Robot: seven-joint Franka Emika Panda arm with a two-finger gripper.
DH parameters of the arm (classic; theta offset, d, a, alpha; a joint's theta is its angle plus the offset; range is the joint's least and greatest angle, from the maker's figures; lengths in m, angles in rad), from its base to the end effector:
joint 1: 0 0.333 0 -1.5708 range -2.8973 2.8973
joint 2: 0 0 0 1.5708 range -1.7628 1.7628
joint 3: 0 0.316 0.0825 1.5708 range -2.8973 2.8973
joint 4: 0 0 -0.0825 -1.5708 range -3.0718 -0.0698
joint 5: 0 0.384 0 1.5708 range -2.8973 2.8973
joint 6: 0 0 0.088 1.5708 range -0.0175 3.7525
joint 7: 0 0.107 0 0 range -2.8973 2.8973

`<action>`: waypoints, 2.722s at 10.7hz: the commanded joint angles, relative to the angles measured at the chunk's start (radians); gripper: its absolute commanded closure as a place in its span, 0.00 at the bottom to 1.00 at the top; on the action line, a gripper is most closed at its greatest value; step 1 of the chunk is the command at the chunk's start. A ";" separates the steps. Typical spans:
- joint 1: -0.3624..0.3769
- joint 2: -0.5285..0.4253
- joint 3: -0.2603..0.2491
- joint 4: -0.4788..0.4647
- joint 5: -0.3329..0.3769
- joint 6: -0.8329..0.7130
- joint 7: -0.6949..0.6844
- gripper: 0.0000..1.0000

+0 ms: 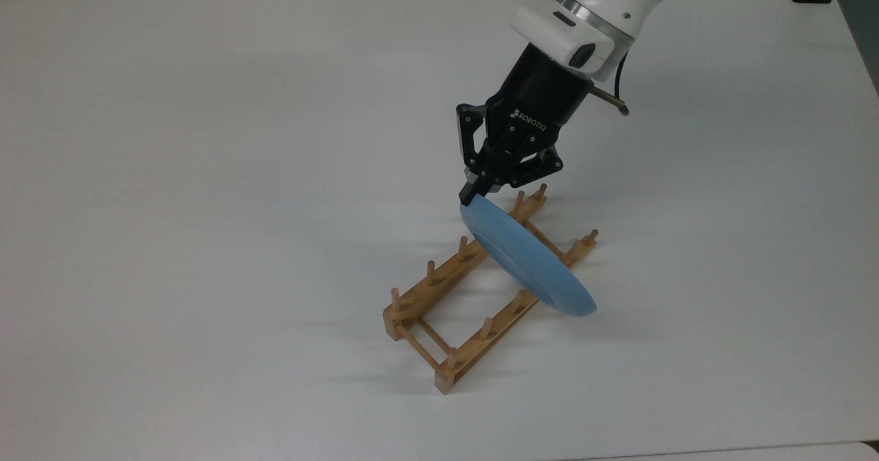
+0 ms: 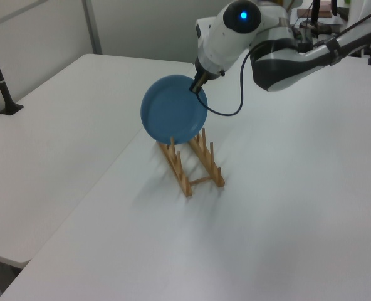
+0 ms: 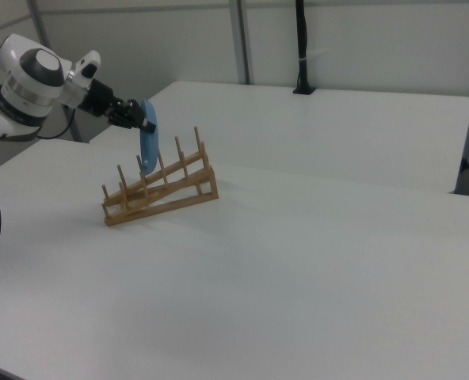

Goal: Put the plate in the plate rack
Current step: 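Open the gripper to release the plate in the rack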

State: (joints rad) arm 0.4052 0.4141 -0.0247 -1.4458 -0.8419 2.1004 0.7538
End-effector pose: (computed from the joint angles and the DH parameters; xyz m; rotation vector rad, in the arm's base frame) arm 0.6712 0.2333 0.4915 2.4872 -0.0176 0.8007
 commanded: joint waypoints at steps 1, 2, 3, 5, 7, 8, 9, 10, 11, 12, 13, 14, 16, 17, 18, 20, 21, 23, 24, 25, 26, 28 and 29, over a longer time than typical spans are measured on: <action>0.021 -0.011 -0.011 -0.053 -0.026 0.015 0.024 0.98; 0.020 -0.008 -0.011 -0.056 -0.026 0.015 0.024 0.93; 0.020 -0.006 -0.011 -0.056 -0.026 0.015 0.024 0.74; 0.018 -0.006 -0.011 -0.051 -0.020 0.013 0.027 0.04; 0.020 -0.018 -0.009 -0.044 -0.008 0.007 0.030 0.00; 0.020 -0.029 -0.009 -0.036 0.013 0.006 0.029 0.00; 0.015 -0.046 -0.009 -0.031 0.061 0.004 0.023 0.00; 0.012 -0.066 -0.011 -0.033 0.116 0.006 -0.003 0.00; 0.010 -0.083 -0.012 -0.031 0.197 0.004 -0.064 0.00; 0.006 -0.104 -0.018 -0.031 0.277 -0.016 -0.132 0.00; -0.009 -0.124 -0.020 -0.031 0.335 -0.058 -0.216 0.00; -0.029 -0.144 -0.021 -0.031 0.399 -0.098 -0.293 0.00; -0.100 -0.194 -0.021 -0.033 0.531 -0.178 -0.431 0.00; -0.139 -0.219 -0.021 -0.034 0.594 -0.236 -0.501 0.00; -0.179 -0.245 -0.021 -0.039 0.650 -0.296 -0.572 0.00; -0.262 -0.299 -0.021 -0.053 0.748 -0.399 -0.686 0.00; -0.299 -0.322 -0.021 -0.068 0.770 -0.436 -0.704 0.00; -0.341 -0.372 -0.020 -0.137 0.770 -0.476 -0.706 0.00; -0.361 -0.397 -0.020 -0.168 0.770 -0.477 -0.708 0.00; -0.376 -0.402 -0.021 -0.174 0.770 -0.487 -0.723 0.00; -0.387 -0.397 -0.021 -0.173 0.765 -0.500 -0.737 0.00; -0.390 -0.388 -0.023 -0.150 0.764 -0.502 -0.729 0.00; -0.397 -0.388 -0.024 -0.148 0.764 -0.507 -0.731 0.00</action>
State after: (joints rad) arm 0.0166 0.0514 -0.0475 -1.5797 -0.0917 1.6154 0.0401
